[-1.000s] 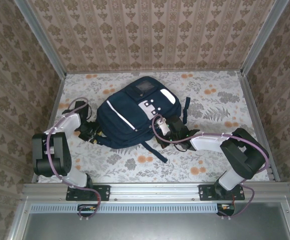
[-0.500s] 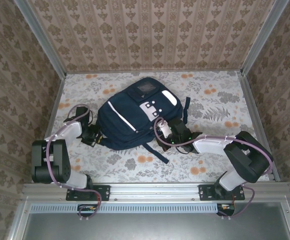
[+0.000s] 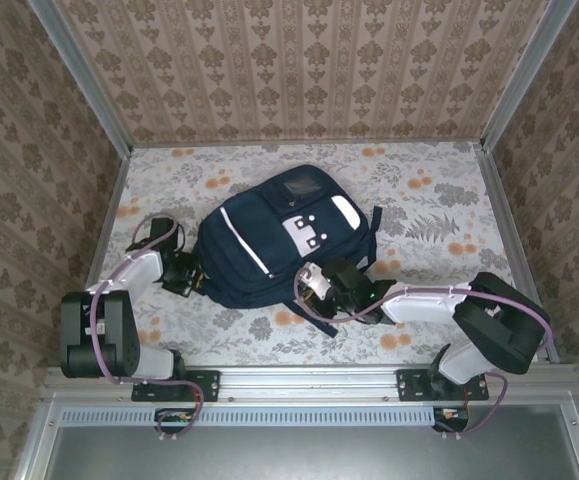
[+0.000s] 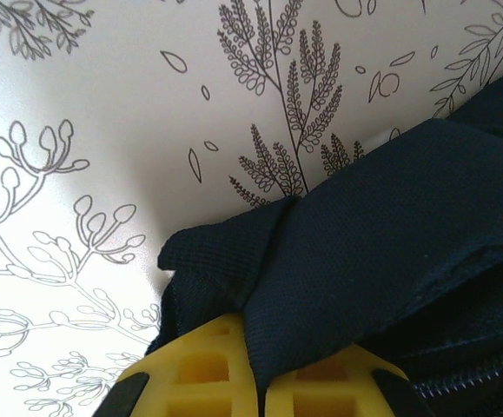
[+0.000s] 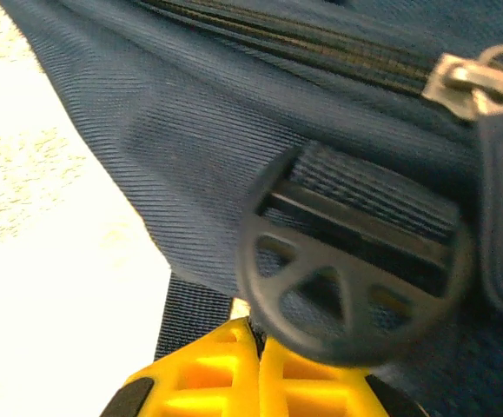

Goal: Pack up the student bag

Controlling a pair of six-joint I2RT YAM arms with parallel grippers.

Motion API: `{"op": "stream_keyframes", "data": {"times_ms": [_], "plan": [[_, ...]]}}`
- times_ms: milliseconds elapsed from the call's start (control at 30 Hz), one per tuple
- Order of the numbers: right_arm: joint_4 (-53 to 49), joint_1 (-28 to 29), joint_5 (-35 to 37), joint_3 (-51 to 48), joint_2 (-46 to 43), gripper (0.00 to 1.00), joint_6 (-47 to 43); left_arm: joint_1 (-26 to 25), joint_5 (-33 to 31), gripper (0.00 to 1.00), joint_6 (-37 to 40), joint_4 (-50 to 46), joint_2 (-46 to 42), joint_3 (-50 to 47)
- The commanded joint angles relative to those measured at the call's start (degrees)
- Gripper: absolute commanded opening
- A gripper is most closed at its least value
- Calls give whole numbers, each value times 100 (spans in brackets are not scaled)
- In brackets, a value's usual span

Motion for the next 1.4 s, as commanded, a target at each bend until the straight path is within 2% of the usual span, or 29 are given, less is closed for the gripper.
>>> {"op": "stream_keyframes", "data": {"times_ms": [0,267,400,600,767,1000,1200,1367], "plan": [[52,263,-225,140,62,0,-115,-118,140,0,-255,79,-101,-128],[141,528,-291,598,513,0,265,-263,276,0,-377,264,-255,-185],[88,445,13,697,497,0,516,-308,343,0,-439,394,-471,-342],[-470,-280,54,965,411,0,683,-528,404,0,-623,574,-825,-631],[-963,-939,32,1265,362,0,640,-995,466,0,-945,1089,-999,-796],[-1288,-1425,165,1648,585,0,601,-1525,411,0,-1169,1623,-1021,-721],[-1293,-1389,25,1291,533,0,856,-1873,416,0,-1526,2319,-821,-858],[-1310,-1047,41,903,364,0,895,-2086,352,0,-1760,2960,-723,-1018]]}}
